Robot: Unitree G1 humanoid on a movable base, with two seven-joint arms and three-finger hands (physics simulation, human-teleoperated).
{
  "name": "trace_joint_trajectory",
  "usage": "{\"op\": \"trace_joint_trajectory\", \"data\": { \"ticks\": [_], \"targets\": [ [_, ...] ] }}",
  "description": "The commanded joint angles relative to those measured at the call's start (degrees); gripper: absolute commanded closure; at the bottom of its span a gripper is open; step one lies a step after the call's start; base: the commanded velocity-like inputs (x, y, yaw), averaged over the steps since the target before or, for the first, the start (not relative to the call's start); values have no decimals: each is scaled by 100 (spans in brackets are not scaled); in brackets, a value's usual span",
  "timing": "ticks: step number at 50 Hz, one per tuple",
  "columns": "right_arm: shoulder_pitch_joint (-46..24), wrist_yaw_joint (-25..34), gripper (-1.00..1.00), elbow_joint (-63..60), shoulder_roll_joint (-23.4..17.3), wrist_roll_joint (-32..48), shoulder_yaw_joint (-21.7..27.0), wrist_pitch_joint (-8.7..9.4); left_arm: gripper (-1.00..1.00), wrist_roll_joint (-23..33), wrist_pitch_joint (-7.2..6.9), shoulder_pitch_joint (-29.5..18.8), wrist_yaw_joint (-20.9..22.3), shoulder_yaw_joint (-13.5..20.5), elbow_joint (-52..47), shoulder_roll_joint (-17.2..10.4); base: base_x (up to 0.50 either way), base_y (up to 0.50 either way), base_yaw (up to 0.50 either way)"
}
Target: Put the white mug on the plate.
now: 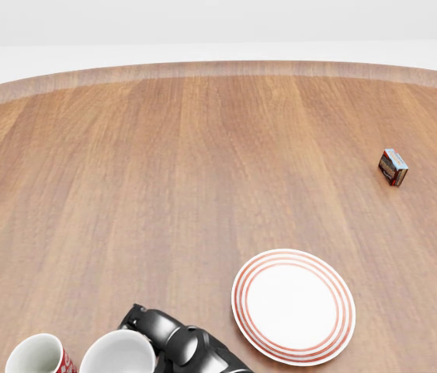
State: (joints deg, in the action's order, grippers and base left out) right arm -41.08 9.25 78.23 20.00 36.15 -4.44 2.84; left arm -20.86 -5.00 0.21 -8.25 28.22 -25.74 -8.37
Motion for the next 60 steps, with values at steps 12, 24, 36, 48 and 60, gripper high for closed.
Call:
{"op": "trace_joint_trajectory", "data": {
  "ticks": [12, 24, 36, 48, 60],
  "targets": [
    [-417, -144, 100, -181, -38, -411, 167, -278, -100, 12, 0, 2, -6, -15, 13, 6, 0, 0, 0],
    [-1350, -129, 100, -564, -380, -1171, 227, -73, -100, -11, 0, 13, 3, 10, -16, 6, 0, 0, 0],
    [-2500, 157, 100, -724, -1406, -2045, 601, 216, -100, 3, 0, -2, 7, -7, 46, 4, 0, 0, 0],
    [-2988, -111, 100, -339, -3249, -2583, 1219, 216, -100, -15, 0, -19, 3, -20, 71, -14, 0, 0, 0],
    [-2162, -465, 100, -169, -3913, -2843, 1616, 216, -100, 22, 0, -36, -19, -62, 44, -12, 0, 0, 0]
  ]
}}
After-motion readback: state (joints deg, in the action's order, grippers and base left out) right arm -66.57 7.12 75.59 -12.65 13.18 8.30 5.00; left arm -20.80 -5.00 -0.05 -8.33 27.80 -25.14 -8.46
